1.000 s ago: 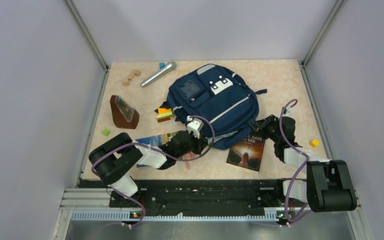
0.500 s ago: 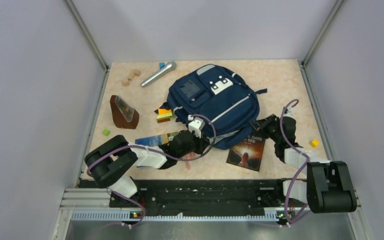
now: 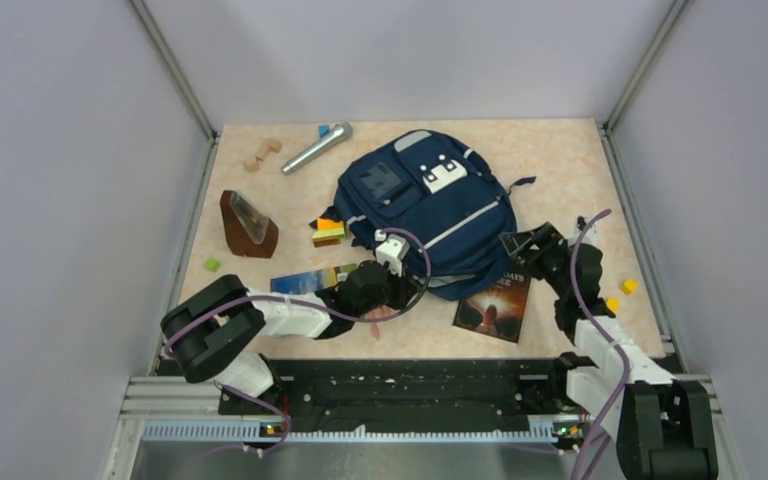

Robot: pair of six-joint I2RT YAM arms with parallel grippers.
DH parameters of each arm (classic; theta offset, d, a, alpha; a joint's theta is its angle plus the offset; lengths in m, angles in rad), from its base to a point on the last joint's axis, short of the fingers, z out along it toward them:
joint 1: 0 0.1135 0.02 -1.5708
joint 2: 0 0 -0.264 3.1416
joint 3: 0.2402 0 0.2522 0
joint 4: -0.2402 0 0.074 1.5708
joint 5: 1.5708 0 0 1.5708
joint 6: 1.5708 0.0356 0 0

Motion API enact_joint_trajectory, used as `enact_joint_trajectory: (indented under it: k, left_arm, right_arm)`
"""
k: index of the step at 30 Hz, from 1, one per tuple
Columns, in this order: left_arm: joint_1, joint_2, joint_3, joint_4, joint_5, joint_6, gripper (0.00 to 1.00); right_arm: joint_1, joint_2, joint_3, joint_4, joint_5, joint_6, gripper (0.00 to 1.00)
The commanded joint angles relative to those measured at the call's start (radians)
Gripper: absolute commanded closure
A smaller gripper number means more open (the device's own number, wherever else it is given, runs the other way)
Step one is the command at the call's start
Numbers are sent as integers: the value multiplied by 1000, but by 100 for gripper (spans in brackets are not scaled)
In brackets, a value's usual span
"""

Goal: Pack the student bag
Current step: Zip the student bag at the center of the board.

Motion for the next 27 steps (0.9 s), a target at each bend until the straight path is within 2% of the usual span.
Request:
enact_joint_trajectory:
  k: [1, 7, 12, 20, 23, 27]
  left_arm:
    - [-13, -39, 57, -5, 29, -18, 100]
    - [-13, -46, 50, -1, 29, -21, 100]
    - [-13, -45, 47, -2, 31, -27, 100]
    - [-14, -50, 42, -4, 38, -36, 100]
    - [-14, -54, 45, -8, 51, -45, 100]
    - [-15, -62, 48, -29, 63, -58, 100]
  right_arm:
    - [2, -71, -52, -1, -2, 1, 25]
    - [20, -77, -94, 9, -64, 44, 23]
    - [85, -60, -119, 40, -36, 73, 21]
    - [193, 65, -117, 153, -5, 116, 24]
    - [213, 105, -119, 205, 0, 130, 42]
    - [244, 144, -110, 235, 19, 143, 79]
